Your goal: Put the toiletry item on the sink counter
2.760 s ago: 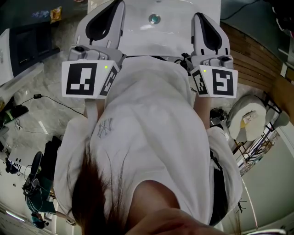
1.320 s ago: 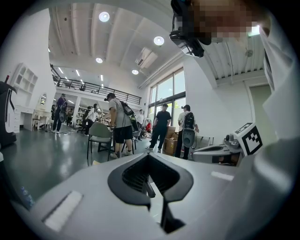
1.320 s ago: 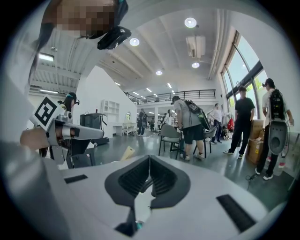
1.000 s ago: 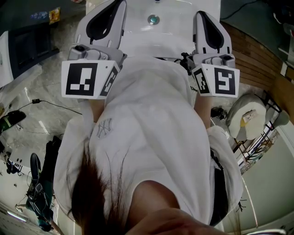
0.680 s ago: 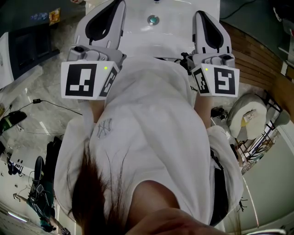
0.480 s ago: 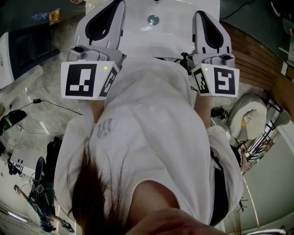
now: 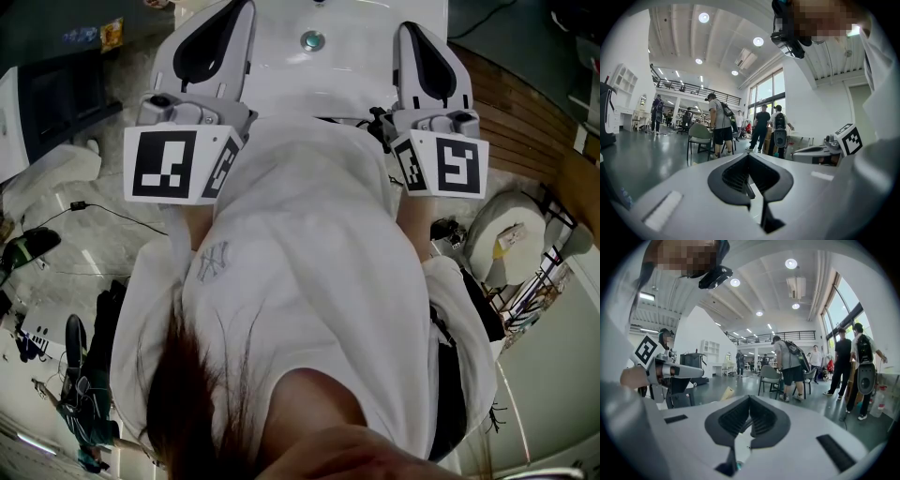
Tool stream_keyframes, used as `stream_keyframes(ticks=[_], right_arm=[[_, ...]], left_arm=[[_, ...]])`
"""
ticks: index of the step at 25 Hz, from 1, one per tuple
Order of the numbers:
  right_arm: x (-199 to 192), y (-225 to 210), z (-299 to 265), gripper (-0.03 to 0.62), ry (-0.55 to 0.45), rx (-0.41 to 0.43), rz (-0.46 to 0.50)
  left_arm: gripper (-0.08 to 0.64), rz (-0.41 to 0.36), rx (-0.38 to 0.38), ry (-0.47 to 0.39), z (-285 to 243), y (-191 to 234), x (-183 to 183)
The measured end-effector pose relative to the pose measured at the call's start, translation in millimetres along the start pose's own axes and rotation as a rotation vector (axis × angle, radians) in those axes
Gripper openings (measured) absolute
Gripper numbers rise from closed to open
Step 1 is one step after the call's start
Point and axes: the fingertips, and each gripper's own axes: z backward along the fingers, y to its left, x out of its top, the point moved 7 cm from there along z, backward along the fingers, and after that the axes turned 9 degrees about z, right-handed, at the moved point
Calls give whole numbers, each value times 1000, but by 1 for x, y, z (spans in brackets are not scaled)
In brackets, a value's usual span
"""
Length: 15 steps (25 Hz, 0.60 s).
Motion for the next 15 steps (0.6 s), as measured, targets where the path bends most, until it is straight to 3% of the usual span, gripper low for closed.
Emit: stream_keyframes(ticks=[15], right_arm=[[9,1,5,9,-3,4,7]], left_arm=[[9,-4,-1,-8,4,-3,10]])
